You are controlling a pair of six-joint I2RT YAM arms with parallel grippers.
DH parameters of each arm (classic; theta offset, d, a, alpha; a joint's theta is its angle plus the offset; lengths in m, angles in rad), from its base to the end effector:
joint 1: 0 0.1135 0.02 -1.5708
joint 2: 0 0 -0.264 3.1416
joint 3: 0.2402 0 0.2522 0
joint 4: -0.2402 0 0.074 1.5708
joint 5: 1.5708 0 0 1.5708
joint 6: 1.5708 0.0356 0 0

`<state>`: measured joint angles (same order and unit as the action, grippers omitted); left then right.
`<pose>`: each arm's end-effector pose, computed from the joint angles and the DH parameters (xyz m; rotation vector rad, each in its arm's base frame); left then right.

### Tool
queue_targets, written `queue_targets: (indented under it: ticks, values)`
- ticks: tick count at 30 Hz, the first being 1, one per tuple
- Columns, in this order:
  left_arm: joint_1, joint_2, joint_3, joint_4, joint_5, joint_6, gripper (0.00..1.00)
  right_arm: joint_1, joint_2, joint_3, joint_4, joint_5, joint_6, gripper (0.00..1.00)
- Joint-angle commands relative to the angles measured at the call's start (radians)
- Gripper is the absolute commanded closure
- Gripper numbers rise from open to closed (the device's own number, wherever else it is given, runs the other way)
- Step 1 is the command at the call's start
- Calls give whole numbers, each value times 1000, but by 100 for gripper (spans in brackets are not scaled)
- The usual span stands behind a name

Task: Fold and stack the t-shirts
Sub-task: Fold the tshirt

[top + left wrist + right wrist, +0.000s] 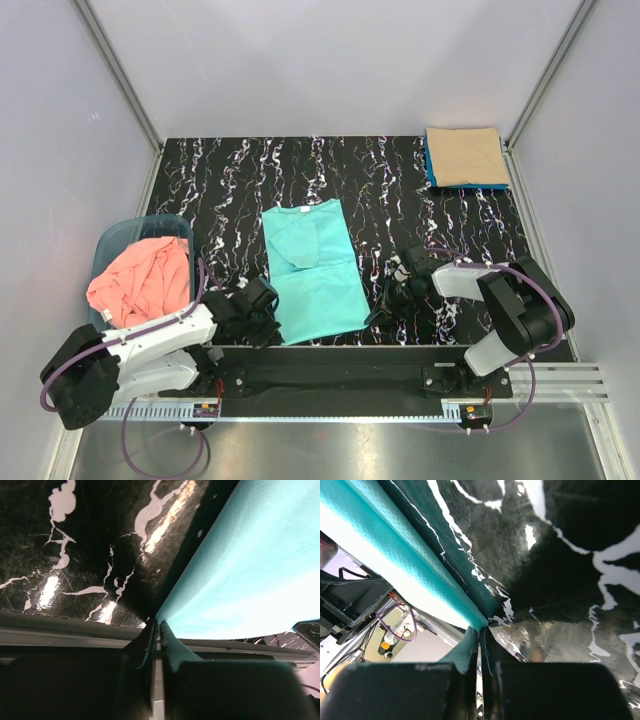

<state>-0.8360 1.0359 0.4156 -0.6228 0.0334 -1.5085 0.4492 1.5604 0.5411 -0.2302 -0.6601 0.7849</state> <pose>0.1030 -0.1157 0.1433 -0.9845 2.8419 -0.4778 0.1968 0.1191 0.1034 -0.3172 -2.8103 -1.0538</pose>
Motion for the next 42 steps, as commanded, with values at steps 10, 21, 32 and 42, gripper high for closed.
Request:
queue_targets:
  ticks: [10, 21, 32, 42]
  values:
    - [-171, 10, 133, -258, -184, 99, 100, 39, -207, -35, -191, 140, -64, 100]
    - [-462, 44, 245, -339, -211, -41, 100, 213, -451, -144, -239, 151, 141, 100]
    - [-543, -2, 275, -403, -204, -68, 100, 261, -685, -162, -389, 163, 226, 100]
    - [-477, 1, 423, -520, -285, 13, 100, 263, -559, 32, -498, 224, 122, 100]
